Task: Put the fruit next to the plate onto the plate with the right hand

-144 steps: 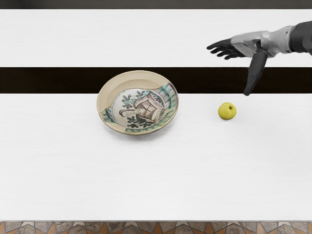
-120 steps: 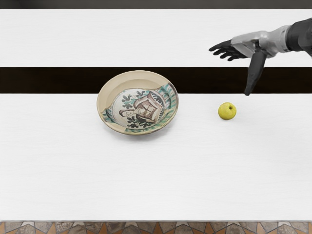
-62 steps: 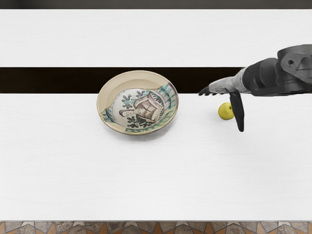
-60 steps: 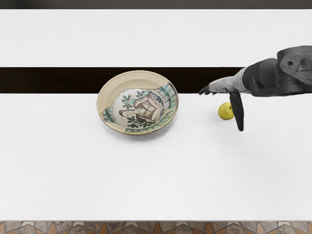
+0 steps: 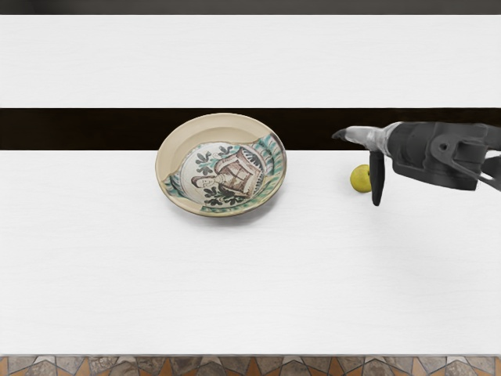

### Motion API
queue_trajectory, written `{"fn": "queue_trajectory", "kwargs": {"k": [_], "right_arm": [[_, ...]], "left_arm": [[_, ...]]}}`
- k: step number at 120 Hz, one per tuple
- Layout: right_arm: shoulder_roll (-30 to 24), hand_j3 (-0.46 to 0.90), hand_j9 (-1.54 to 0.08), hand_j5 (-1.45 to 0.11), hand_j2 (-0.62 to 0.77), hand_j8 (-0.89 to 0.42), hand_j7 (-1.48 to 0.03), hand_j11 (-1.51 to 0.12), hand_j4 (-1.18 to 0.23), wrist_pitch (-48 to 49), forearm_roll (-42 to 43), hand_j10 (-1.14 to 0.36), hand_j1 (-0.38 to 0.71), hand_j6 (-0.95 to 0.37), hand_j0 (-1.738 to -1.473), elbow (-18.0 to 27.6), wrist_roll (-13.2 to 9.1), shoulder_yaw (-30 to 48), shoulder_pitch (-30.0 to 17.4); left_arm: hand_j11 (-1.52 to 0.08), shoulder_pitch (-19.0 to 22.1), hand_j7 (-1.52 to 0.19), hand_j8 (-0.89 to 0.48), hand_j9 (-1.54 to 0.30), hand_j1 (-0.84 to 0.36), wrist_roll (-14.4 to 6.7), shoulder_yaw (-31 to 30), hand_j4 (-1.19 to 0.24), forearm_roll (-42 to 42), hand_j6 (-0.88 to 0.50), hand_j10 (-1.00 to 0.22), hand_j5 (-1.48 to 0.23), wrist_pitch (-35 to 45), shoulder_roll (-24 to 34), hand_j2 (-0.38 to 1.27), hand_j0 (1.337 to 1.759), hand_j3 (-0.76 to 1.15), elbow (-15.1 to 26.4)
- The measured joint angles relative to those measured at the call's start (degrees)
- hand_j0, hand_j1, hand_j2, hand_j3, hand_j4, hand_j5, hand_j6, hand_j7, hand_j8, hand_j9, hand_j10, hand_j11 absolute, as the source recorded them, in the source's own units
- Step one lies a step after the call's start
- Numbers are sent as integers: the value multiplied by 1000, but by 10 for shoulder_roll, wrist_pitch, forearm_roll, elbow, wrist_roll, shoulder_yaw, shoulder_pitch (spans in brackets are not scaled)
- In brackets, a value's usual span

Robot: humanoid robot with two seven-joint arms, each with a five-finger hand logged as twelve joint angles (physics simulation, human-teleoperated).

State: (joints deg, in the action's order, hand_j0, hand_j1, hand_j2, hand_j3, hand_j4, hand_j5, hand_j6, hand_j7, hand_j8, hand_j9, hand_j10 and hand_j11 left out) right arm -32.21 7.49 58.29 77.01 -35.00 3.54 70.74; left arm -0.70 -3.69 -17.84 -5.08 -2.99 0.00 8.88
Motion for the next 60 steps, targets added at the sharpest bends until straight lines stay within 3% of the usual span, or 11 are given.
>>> {"fn": "queue_trajectory", "kwargs": {"k": [60], "right_arm": [[11, 0, -277, -277, -40, -217, -276, -276, -216, -48, 28, -215, -96, -218, -1658, -17, 0, -17, -26]], "left_arm": [[-318, 0, -318, -245, -318, 55, 0, 0, -245, 0, -245, -245, -318, 0, 0, 49, 1658, 0, 0]]}}
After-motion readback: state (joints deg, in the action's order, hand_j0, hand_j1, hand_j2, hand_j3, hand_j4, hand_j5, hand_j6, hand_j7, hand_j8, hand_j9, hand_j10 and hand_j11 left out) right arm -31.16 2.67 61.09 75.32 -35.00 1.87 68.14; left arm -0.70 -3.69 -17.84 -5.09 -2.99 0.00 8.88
